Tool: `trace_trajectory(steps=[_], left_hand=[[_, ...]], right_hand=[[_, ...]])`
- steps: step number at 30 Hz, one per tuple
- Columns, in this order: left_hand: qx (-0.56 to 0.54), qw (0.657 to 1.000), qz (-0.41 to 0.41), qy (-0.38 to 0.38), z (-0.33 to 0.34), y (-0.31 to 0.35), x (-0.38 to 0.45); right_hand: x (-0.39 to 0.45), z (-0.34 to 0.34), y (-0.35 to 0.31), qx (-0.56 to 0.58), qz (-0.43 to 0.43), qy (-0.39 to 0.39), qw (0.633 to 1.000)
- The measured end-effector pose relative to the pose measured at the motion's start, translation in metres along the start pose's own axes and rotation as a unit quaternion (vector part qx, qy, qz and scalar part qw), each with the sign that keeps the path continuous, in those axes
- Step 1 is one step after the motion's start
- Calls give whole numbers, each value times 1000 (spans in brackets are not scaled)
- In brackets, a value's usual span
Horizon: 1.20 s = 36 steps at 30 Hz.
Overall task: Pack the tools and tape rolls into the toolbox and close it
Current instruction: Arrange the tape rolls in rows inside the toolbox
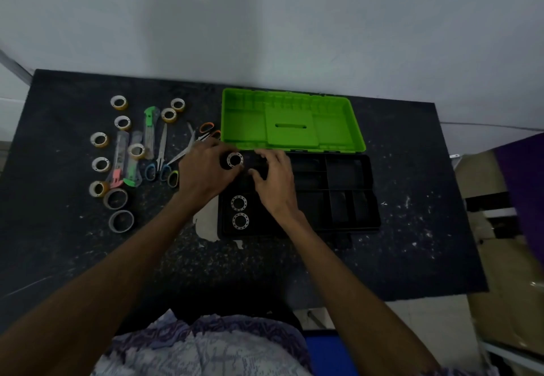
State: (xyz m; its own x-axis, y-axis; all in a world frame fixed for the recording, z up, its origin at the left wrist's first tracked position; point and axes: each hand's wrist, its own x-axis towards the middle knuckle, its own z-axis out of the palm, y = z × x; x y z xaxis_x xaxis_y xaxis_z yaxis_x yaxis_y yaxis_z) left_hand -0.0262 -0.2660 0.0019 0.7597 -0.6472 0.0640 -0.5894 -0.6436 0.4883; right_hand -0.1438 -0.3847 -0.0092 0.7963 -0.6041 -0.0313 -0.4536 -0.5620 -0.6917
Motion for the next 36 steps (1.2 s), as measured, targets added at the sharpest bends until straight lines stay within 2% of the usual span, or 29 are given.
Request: trace_trajectory(steps=[6,16,21,23,30,33,36], left_hand=[[35,999,12,7,10,-3,-1],[16,1000,0,-6,13,-9,-2],[41,996,72,-19,13,-3,-3],[38,996,77,-25,16,-4,-5],[-133,988,-72,18,22,-15,-27],[-143,981,-129,0,23,-20,-32],[-159,977,-142,-22,24,-20,-33]], right_hand=[[3,-1,6,-23,-1,-5,1000],[5,0,11,-14,-1,-14,1000],[4,2,12,-124,-41,-34,991],[4,3,11,-171,-49,-39,983],[5,6,-3,-186,-42,-60,980],[7,8,-6,-177,-35,-71,981],[7,9,-5,-172,-37,-81,981]])
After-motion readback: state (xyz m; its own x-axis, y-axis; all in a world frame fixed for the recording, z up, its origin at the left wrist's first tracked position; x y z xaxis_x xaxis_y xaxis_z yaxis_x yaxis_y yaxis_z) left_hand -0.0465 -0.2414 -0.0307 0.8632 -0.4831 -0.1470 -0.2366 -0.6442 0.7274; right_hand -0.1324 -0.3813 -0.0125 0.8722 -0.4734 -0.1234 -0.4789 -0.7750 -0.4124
